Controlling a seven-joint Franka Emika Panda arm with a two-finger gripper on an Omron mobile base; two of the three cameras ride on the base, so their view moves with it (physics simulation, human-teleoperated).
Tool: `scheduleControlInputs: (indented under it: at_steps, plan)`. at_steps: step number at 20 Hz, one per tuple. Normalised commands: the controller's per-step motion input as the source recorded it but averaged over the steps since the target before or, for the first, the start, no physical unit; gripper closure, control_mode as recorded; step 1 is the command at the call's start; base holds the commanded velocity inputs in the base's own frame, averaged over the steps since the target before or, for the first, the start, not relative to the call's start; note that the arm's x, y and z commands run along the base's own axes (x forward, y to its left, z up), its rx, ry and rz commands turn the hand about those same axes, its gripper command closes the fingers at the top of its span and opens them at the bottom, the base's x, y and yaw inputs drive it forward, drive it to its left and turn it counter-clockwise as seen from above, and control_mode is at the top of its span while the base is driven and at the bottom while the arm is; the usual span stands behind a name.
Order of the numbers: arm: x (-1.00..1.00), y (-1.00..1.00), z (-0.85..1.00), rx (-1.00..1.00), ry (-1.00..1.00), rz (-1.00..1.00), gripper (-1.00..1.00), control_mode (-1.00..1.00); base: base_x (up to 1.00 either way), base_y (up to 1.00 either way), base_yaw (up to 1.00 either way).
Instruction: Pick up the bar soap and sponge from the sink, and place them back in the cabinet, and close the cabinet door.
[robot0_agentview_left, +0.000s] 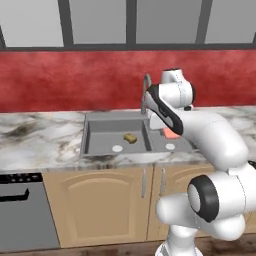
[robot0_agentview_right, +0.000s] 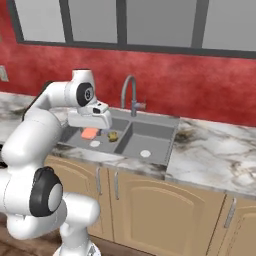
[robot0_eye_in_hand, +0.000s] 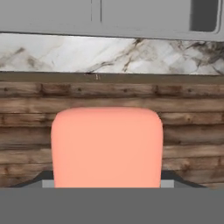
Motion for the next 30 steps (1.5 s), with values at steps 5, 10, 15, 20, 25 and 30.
scheduleControlInputs:
  at_steps: [5,10,15,20,25,30]
  plan:
    - [0.00,0.00,0.00,0.00,0.00,0.00,1.00,1.00,0.00,0.00,0.40]
    - [0.00,0.00,0.00,0.00,0.00,0.00,1.00,1.00,0.00,0.00,0.40]
    - [0.00,0.00,0.00,0.00,0.00,0.00,1.00,1.00,0.00,0.00,0.39]
    - [0.00,0.00,0.00,0.00,0.00,0.00,1.00,1.00,0.00,0.48,0.25]
    - [0.00,0.00,0.00,0.00,0.00,0.00,1.00,1.00,0.08,0.86,0.11]
    - [0.00,0.00,0.00,0.00,0.00,0.00,1.00,1.00,0.12,0.38,0.25]
